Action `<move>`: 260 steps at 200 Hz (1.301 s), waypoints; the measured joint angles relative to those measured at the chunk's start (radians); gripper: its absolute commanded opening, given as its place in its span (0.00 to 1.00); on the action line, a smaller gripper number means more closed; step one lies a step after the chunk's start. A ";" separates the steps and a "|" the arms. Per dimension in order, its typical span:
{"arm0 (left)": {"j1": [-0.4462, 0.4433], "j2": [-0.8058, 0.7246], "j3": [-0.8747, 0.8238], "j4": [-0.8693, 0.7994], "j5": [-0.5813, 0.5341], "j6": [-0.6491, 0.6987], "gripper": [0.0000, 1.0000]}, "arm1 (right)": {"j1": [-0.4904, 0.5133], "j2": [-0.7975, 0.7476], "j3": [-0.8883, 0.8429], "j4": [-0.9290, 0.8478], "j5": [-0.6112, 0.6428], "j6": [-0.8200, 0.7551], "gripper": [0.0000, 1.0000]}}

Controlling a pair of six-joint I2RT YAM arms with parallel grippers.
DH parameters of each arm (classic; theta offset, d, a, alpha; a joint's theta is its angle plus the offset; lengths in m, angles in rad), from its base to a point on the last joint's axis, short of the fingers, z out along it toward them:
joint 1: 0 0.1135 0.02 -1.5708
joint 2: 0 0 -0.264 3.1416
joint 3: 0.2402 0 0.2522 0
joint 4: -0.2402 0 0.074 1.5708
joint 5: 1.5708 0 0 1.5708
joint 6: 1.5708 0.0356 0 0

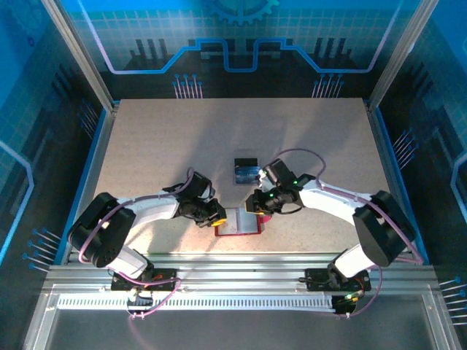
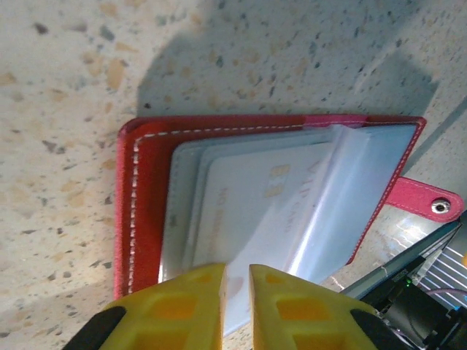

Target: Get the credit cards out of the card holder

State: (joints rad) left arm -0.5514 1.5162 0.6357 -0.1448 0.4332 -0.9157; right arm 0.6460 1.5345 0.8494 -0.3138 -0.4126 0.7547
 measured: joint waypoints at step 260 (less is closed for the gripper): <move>0.000 -0.006 -0.017 0.019 -0.010 -0.001 0.13 | 0.096 0.246 0.091 0.094 -0.021 0.059 0.28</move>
State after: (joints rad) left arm -0.5514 1.5105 0.6186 -0.1261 0.4229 -0.9165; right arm 0.7422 1.7809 0.9405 -0.2195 -0.4335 0.8139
